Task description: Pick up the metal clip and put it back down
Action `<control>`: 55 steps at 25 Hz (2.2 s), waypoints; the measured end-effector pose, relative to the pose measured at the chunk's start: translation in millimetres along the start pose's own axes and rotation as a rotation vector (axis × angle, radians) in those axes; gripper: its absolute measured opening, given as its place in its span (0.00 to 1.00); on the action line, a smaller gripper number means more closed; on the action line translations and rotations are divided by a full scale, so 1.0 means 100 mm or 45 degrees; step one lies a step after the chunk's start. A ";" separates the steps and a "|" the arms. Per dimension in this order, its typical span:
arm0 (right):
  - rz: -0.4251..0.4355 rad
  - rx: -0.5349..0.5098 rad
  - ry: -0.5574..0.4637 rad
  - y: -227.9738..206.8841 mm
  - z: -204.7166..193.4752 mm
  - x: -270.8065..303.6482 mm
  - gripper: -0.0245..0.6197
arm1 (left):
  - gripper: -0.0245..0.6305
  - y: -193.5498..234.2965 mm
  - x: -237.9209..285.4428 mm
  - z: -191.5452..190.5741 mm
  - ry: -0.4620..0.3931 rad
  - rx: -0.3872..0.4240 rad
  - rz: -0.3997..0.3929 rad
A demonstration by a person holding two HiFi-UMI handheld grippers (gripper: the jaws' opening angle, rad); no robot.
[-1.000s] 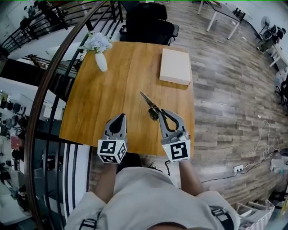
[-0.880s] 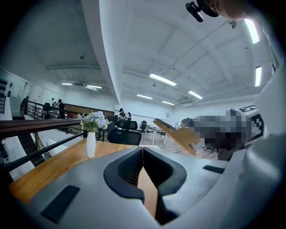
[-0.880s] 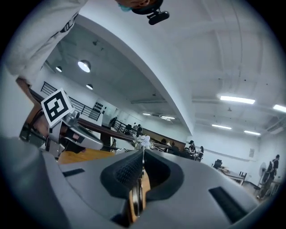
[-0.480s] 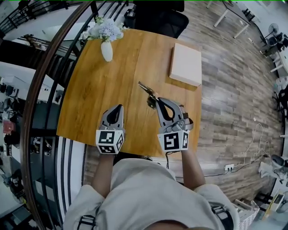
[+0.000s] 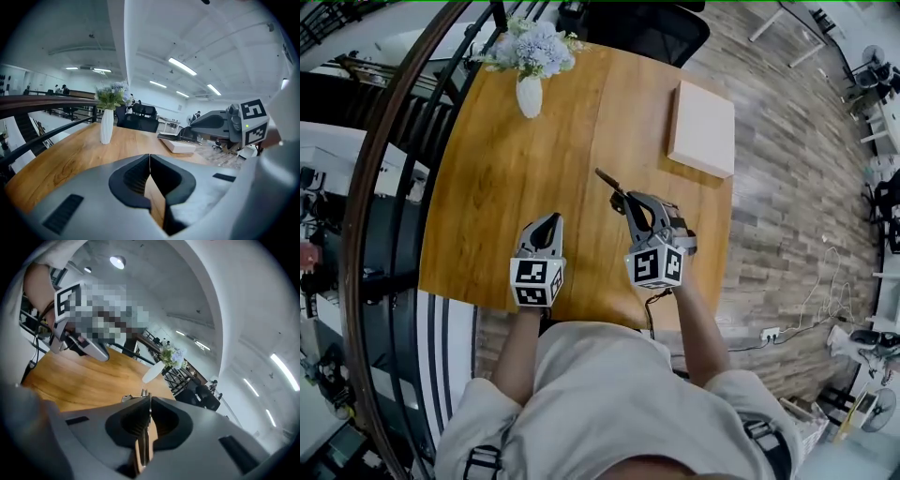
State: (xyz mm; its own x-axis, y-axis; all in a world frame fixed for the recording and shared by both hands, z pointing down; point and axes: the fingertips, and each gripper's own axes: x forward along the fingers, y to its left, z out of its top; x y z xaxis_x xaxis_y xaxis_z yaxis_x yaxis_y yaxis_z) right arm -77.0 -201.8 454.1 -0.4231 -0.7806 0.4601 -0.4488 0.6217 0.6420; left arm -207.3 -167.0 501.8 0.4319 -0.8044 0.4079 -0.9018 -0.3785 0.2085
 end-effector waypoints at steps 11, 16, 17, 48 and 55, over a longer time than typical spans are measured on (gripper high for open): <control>0.165 -0.006 0.127 0.54 -0.40 0.68 0.09 | 0.07 0.23 0.31 -0.65 0.167 0.030 -0.059; 0.227 -0.009 0.174 0.97 -0.55 0.85 0.09 | 0.07 0.38 0.46 -0.97 0.218 0.043 -0.064; 0.242 -0.005 0.178 1.04 -0.57 0.85 0.09 | 0.07 0.40 0.49 -1.01 0.225 0.041 -0.063; 0.400 -0.039 0.252 1.92 -0.88 0.74 0.09 | 0.07 0.18 0.50 -1.58 0.383 0.046 -0.066; 0.434 -0.040 0.251 2.02 -0.99 0.74 0.13 | 0.07 0.08 0.49 -1.67 0.393 0.016 -0.057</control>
State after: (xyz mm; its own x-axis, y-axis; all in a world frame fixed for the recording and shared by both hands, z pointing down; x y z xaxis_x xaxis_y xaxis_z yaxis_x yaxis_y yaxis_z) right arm -120.5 -140.4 678.7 -0.3832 -0.5294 0.7569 -0.2830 0.8473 0.4494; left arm -191.3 -132.7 672.2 0.4529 -0.6106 0.6496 -0.8812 -0.4172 0.2222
